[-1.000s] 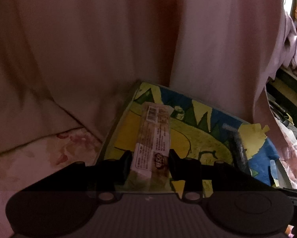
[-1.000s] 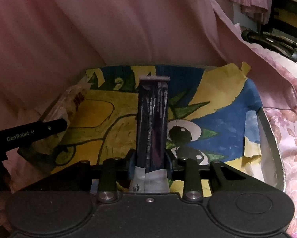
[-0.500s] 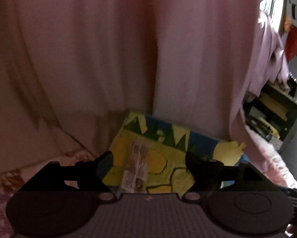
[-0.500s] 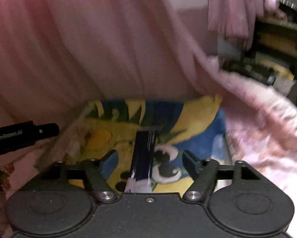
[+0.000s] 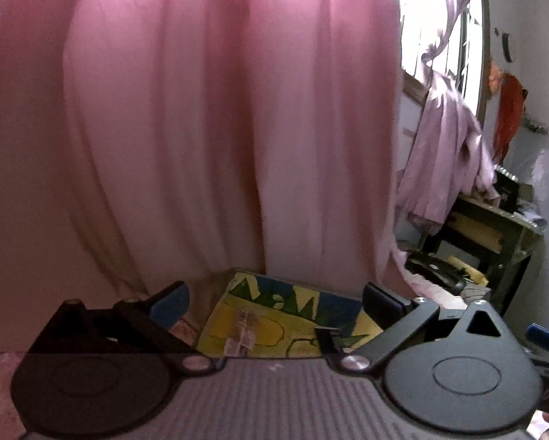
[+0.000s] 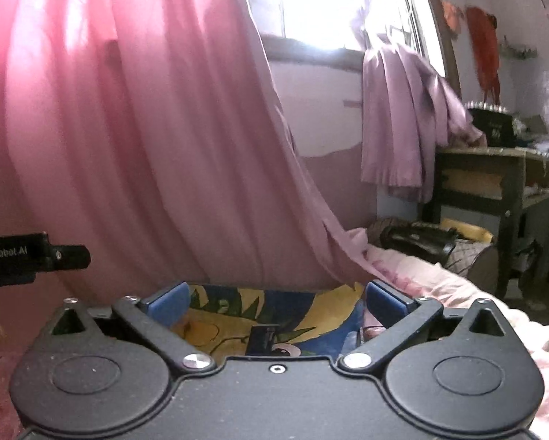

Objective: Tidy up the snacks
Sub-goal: 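Open both tools over the tray and lift them away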

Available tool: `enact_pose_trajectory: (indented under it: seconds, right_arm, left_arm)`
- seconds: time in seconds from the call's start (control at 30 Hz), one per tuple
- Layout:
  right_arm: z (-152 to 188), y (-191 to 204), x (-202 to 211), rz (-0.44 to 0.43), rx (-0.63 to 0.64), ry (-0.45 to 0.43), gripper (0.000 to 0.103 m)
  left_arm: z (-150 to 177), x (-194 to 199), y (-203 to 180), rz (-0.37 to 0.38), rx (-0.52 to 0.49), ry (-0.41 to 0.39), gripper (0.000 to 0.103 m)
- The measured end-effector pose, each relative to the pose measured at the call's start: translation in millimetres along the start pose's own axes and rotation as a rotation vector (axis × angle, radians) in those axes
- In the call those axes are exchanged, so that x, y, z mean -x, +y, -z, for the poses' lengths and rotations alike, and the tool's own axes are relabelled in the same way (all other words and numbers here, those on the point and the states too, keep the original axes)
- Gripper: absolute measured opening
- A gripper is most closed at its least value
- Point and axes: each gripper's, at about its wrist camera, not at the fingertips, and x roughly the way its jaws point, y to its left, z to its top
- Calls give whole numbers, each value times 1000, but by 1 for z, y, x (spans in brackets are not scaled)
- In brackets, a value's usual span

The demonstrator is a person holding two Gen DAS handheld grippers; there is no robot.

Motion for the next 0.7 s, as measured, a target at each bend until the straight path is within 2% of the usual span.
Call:
enact_pose_trajectory:
  seconds: [0.23, 0.43, 0.7]
  right_arm:
    - [8, -10, 57, 10, 17, 1, 102]
    - [21, -14, 90, 30, -7, 68, 102]
    - [37, -11, 114, 33, -28, 136, 102]
  left_arm:
    - [28, 54, -8, -7, -48, -1, 103]
    - [49, 86, -11, -22, -65, 50, 103]
    - [68, 115, -4, -58, -49, 99, 103]
